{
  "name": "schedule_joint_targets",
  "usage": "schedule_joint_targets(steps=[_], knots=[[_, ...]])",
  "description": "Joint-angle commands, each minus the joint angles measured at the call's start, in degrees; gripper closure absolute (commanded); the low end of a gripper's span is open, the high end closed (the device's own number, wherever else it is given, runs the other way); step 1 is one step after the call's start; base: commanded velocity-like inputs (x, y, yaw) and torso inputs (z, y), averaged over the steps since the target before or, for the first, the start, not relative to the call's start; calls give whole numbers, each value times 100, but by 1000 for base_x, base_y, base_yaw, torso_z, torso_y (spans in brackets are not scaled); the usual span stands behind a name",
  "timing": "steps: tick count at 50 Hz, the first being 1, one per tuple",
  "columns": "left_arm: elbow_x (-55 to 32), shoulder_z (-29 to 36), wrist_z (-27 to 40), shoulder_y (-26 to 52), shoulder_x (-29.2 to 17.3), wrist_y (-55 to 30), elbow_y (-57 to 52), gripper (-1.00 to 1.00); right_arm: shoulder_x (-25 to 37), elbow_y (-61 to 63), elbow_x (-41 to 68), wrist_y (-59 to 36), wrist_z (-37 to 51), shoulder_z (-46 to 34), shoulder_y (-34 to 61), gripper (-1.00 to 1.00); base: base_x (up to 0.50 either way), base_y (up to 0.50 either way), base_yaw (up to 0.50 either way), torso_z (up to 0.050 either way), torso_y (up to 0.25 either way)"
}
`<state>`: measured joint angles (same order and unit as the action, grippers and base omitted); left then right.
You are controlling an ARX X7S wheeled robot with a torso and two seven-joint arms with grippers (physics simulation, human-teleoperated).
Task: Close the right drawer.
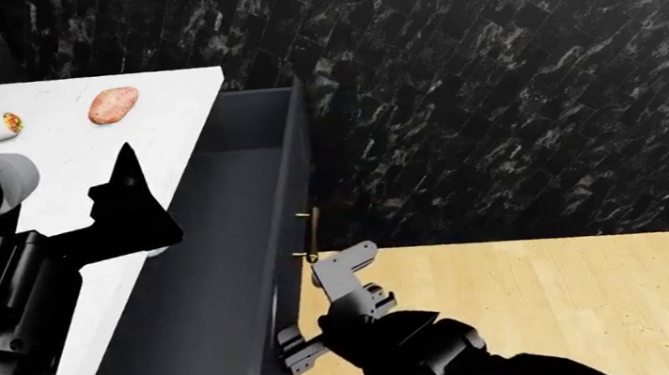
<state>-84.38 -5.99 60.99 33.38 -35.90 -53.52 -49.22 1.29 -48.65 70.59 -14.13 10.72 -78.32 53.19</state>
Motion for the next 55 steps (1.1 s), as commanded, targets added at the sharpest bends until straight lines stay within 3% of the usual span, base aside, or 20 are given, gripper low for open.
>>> schedule_joint_targets(steps=[1, 25, 39, 55], knots=[[-23, 2, 10, 4, -23, 31, 1, -100, -129, 105, 1010, 373, 27, -1109, 78, -100, 0, 0, 0, 0, 0], [-56, -5, 10, -25, -82, 106, -4, -100, -129, 318, 1076, 593, 38, -1109, 101, -100, 0, 0, 0, 0, 0], [13, 79, 7, -11, -60, 108, 2, -100, -118, -259, 667, 1238, 690, -1088, 70, -100, 0, 0, 0, 0, 0], [27, 134, 69, -10, -68, 118, -33, -100, 2338, 3674, 512, 1264, 3038, -1067, 224, -100, 0, 0, 0, 0, 0]])
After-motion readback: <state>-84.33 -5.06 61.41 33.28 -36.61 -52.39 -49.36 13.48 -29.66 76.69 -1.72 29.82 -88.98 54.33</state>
